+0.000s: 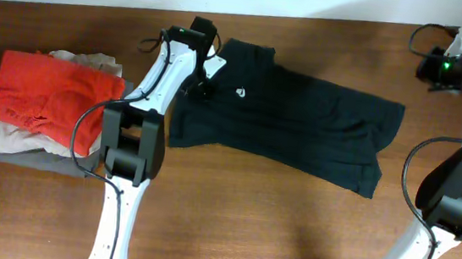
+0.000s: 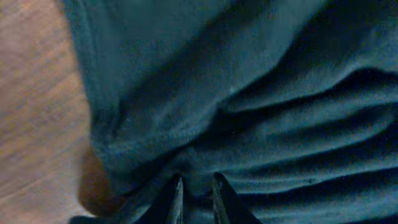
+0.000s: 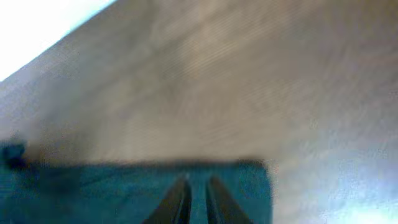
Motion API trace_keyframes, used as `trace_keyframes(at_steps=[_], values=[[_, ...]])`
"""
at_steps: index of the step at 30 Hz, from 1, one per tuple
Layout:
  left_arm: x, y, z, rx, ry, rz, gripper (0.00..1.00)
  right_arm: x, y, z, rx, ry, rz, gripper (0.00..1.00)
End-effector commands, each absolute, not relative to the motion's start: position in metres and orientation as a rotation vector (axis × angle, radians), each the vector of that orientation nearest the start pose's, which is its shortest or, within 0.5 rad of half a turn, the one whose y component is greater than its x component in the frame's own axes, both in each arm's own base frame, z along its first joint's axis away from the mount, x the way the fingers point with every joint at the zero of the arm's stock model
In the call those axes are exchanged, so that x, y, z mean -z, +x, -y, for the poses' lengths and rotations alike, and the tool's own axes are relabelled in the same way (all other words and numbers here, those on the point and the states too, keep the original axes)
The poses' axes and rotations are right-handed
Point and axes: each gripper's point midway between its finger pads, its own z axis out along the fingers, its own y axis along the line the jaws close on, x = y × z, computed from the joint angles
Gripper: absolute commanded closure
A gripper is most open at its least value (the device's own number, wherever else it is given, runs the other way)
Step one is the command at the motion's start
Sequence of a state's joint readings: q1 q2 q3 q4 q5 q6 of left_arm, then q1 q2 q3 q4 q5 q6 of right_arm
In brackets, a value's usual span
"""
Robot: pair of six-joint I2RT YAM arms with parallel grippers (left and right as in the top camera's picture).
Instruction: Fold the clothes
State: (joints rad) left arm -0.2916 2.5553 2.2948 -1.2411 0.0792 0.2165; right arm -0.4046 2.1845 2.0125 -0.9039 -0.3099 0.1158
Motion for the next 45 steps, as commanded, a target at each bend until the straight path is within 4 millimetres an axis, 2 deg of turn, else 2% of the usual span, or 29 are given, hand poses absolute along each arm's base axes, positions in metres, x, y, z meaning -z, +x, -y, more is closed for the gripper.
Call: trace_keyframes(at_steps=[1, 5, 7, 9, 11, 14, 15, 16, 19, 22, 24, 27, 29, 33, 35, 37, 39, 40, 42, 43, 45], values=[[-0.037, 0.503, 0.164, 0.131, 0.769, -2.900, 0.83, -0.160, 0.500, 0.132, -0.436, 0.528, -2.572, 0.89], [-0.096, 0.517, 0.167, 0.127, 0.748, -2.796, 0.83, -0.155, 0.475, 0.103, -0.469, 0.432, -2.708, 0.92], [-0.128, 0.517, 0.165, 0.113, 0.736, -2.750, 0.84, -0.161, 0.467, 0.090, -0.472, 0.406, -2.735, 0.93], [-0.162, 0.513, 0.160, 0.078, 0.720, -2.703, 0.88, -0.177, 0.459, 0.076, -0.465, 0.372, -2.743, 0.94], [-0.194, 0.504, 0.154, 0.046, 0.707, -2.658, 0.91, -0.195, 0.449, 0.067, -0.407, 0.336, -2.745, 0.94], [-0.249, 0.494, 0.149, 0.036, 0.631, -2.551, 0.92, -0.235, 0.430, 0.054, -0.236, 0.264, -2.714, 0.94], [-0.263, 0.490, 0.147, 0.027, 0.622, -2.523, 0.92, -0.251, 0.421, 0.051, -0.170, 0.257, -2.696, 0.94], [-0.297, 0.480, 0.140, 0.002, 0.583, -2.461, 0.92, -0.280, 0.404, 0.041, -0.093, 0.257, -2.647, 0.93], [-0.346, 0.461, 0.126, -0.041, 0.536, -2.364, 0.91, -0.312, 0.378, 0.025, -0.056, 0.255, -2.590, 0.89], [-0.381, 0.440, 0.120, -0.031, 0.508, -2.301, 0.87, -0.316, 0.357, 0.015, -0.080, 0.302, -2.608, 0.89], [-0.388, 0.429, 0.117, -0.022, 0.491, -2.307, 0.85, -0.300, 0.346, 0.017, -0.076, 0.378, -2.670, 0.89], [-0.389, 0.409, 0.110, -0.029, 0.494, -2.353, 0.85, -0.265, 0.334, 0.014, -0.085, 0.414, -2.783, 0.89], [-0.384, 0.393, 0.101, -0.066, 0.496, -2.402, 0.82, -0.241, 0.326, 0.003, -0.138, 0.404, -2.856, 0.89], [-0.361, 0.377, 0.085, -0.133, 0.465, -2.505, 0.80, -0.196, 0.313, -0.014, -0.194, 0.387, -2.929, 0.81], [-0.332, 0.384, 0.089, -0.111, 0.478, -2.558, 0.78, -0.168, 0.308, -0.016, -0.197, 0.438, -2.943, 0.67], [-0.298, 0.393, 0.100, -0.062, 0.507, -2.607, 0.76, -0.145, 0.308, -0.015, -0.199, 0.477, -2.948, 0.49], [-0.259, 0.405, 0.108, -0.028, 0.526, -2.646, 0.73, -0.121, 0.308, -0.013, -0.201, 0.514, -2.946, 0.43], [-0.220, 0.417, 0.112, -0.026, 0.530, -2.660, 0.70, -0.100, 0.309, -0.010, -0.204, 0.529, -2.937, 0.48], [-0.186, 0.427, 0.117, -0.014, 0.531, -2.649, 0.70, -0.081, 0.310, -0.005, -0.213, 0.591, -2.920, 0.59], [-0.170, 0.430, 0.120, 0.002, 0.532, -2.641, 0.71, -0.073, 0.310, -0.003, -0.222, 0.610, -2.917, 0.68], [-0.145, 0.435, 0.126, 0.037, 0.539, -2.620, 0.71, -0.060, 0.308, 0.003, -0.221, 0.678, -2.911, 0.81]])
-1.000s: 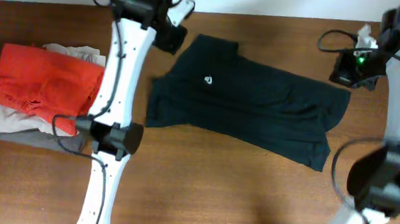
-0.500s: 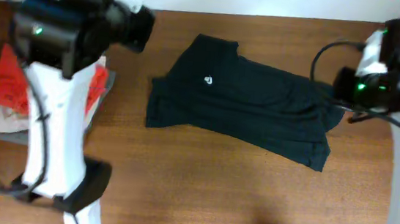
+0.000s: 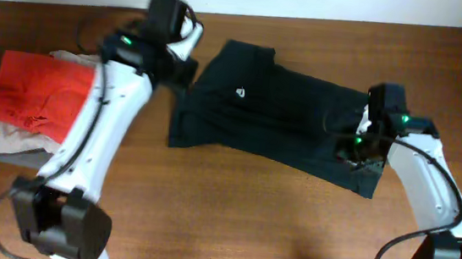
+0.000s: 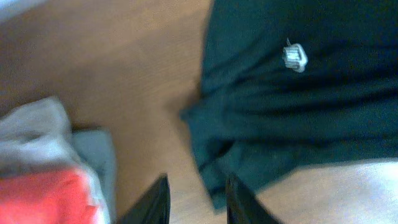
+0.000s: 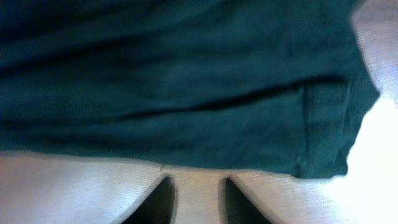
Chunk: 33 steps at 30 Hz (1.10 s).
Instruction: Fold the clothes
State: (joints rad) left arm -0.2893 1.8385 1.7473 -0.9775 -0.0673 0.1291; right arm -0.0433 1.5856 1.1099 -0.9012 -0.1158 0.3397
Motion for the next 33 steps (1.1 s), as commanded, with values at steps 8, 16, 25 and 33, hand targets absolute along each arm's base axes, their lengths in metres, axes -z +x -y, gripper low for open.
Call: trace_keyframes(at_steps=[8, 16, 25, 33], values=[[-0.075, 0.438, 0.141, 0.132, 0.603, -2.557, 0.71, -0.021, 0.294, 0.010, -0.247, 0.781, -2.935, 0.93], [-0.007, 0.418, 0.147, 0.216, 0.673, -2.713, 0.79, 0.018, 0.286, 0.009, -0.246, 0.781, -2.936, 0.96], [0.011, 0.366, 0.134, 0.234, 0.659, -2.958, 0.92, 0.019, 0.212, 0.005, -0.147, 0.944, -3.197, 0.96], [0.011, 0.320, 0.119, 0.217, 0.616, -3.173, 0.99, 0.001, 0.203, 0.035, 0.156, 0.931, -3.190, 0.96]])
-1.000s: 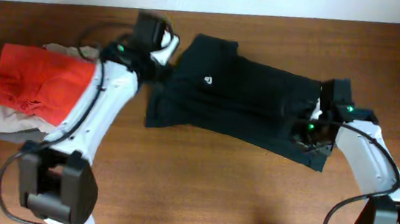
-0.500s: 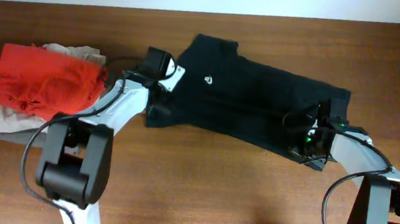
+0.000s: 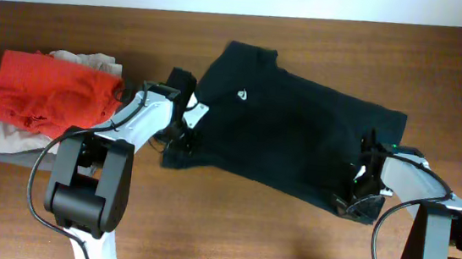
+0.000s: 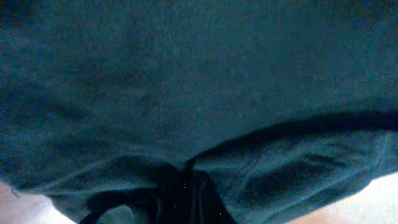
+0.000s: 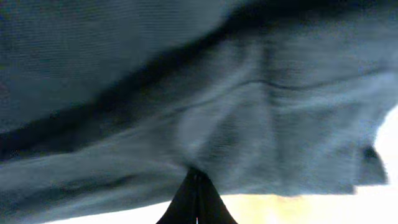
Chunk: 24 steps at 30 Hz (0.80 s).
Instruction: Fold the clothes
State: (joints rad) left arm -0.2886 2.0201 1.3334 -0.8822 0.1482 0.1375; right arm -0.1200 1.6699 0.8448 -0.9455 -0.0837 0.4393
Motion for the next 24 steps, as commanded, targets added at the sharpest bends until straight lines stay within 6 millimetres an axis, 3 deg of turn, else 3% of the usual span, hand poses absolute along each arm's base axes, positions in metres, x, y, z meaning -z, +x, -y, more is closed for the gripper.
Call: trace_keyframes(at_steps=[1, 10, 15, 17, 20, 22, 24], values=[[0.010, 0.314, 0.118, 0.215, 0.612, -3.202, 0.99, -0.002, 0.206, 0.040, 0.199, 0.923, -3.175, 0.96], [0.003, 0.278, 0.108, 0.194, 0.568, -3.368, 0.99, -0.012, 0.199, 0.042, 0.241, 0.927, -3.215, 0.96], [-0.008, 0.283, 0.109, 0.201, 0.566, -3.330, 0.99, -0.014, 0.203, 0.043, 0.232, 0.921, -3.192, 0.96], [-0.023, 0.293, 0.114, 0.229, 0.562, -3.269, 0.99, -0.020, 0.210, 0.043, 0.214, 0.897, -3.164, 0.96], [-0.074, 0.322, 0.127, 0.279, 0.557, -3.082, 0.93, -0.045, 0.230, 0.038, 0.105, 0.790, -3.088, 0.88], [-0.107, 0.340, 0.132, 0.288, 0.551, -2.950, 0.86, -0.064, 0.244, 0.031, 0.013, 0.747, -3.021, 0.64], [-0.137, 0.361, 0.137, 0.285, 0.541, -2.804, 0.72, -0.083, 0.256, 0.026, -0.057, 0.726, -2.943, 0.50]])
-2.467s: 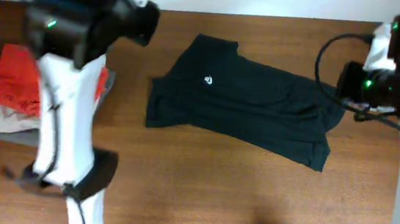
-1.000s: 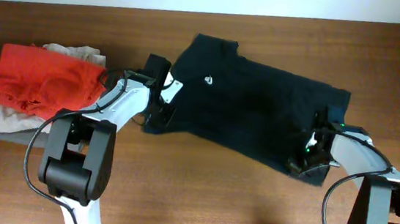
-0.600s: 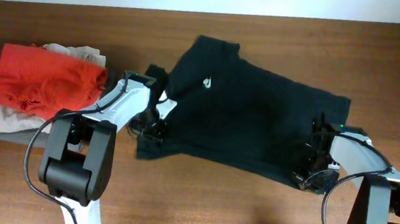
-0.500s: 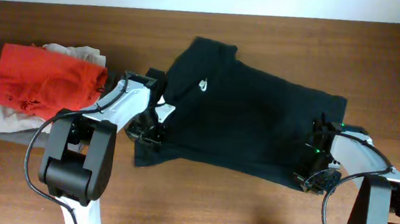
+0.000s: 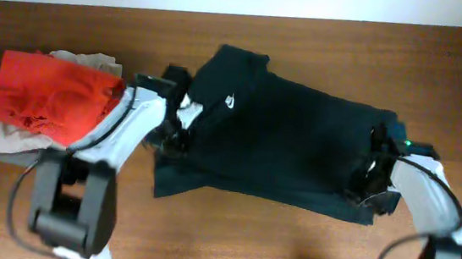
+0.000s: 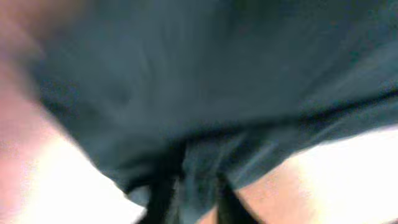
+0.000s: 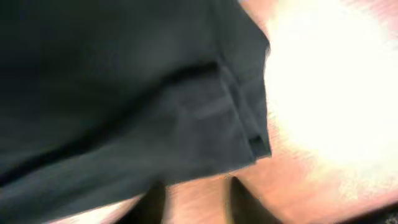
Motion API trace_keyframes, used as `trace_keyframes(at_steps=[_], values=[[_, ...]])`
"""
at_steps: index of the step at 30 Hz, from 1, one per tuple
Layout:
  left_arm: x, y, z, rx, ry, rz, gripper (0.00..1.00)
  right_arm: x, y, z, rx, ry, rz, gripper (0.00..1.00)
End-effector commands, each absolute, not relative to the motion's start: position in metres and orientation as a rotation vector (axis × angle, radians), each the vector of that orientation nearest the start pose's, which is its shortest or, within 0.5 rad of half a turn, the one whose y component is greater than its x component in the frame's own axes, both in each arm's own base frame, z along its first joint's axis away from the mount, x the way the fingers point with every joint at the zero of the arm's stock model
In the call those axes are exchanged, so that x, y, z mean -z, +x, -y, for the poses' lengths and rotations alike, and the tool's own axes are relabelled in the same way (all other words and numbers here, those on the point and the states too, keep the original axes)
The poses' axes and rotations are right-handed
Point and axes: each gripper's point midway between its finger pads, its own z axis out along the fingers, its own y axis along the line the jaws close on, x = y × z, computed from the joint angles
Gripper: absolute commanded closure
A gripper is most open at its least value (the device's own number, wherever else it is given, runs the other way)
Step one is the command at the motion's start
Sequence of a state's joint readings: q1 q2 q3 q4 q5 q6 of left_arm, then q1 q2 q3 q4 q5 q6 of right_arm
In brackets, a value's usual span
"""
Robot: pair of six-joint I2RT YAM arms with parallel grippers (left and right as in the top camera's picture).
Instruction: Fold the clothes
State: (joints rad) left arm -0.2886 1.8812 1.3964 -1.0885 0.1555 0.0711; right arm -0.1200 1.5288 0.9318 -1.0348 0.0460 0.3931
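A black short-sleeved shirt [image 5: 280, 151] with a small white logo [image 5: 230, 103] lies spread across the middle of the table. My left gripper [image 5: 172, 137] is at the shirt's left edge. The blurred left wrist view shows that gripper [image 6: 194, 202] with its fingers apart and dark cloth [image 6: 205, 81] still between them. My right gripper [image 5: 369, 192] is at the shirt's right edge. In the right wrist view it [image 7: 196, 202] stands open over bare wood, with the shirt's hem [image 7: 186, 137] just beyond the fingertips.
A pile of clothes [image 5: 47, 99], red on top of beige and grey, sits at the left end of the brown wooden table [image 5: 246, 241]. A pale wall strip runs along the far edge.
Both grippers were shut on the shirt's side edges and are now open. The shirt's near-left corner lies closer to the front edge, and the cloth looks flatter.
My left gripper was on the shirt's left sleeve and my right arm was off at the far right corner. Then both were open near the shirt's two ends. Then each was shut on a side edge. Now both are open and the shirt lies shifted forward.
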Motion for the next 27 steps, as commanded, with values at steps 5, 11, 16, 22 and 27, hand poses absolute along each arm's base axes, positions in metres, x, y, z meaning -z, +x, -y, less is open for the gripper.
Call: trace_keyframes(at_steps=[5, 11, 16, 22, 27], values=[[-0.165, 0.418, 0.154, 0.292, 0.530, -2.525, 0.61, -0.107, 0.282, 0.024, -0.130, 0.681, -2.799, 0.45], [-0.121, 0.478, 0.186, 0.369, 0.640, -2.368, 0.71, -0.105, 0.319, 0.016, -0.237, 0.635, -2.706, 0.83], [-0.069, 0.508, 0.199, 0.385, 0.661, -2.328, 0.85, -0.111, 0.327, -0.002, -0.397, 0.593, -2.681, 0.88], [-0.029, 0.524, 0.203, 0.378, 0.671, -2.303, 0.91, -0.108, 0.317, -0.008, -0.425, 0.536, -2.732, 0.91], [0.006, 0.522, 0.202, 0.379, 0.673, -2.349, 0.92, -0.106, 0.313, -0.009, -0.425, 0.542, -2.750, 0.92]])
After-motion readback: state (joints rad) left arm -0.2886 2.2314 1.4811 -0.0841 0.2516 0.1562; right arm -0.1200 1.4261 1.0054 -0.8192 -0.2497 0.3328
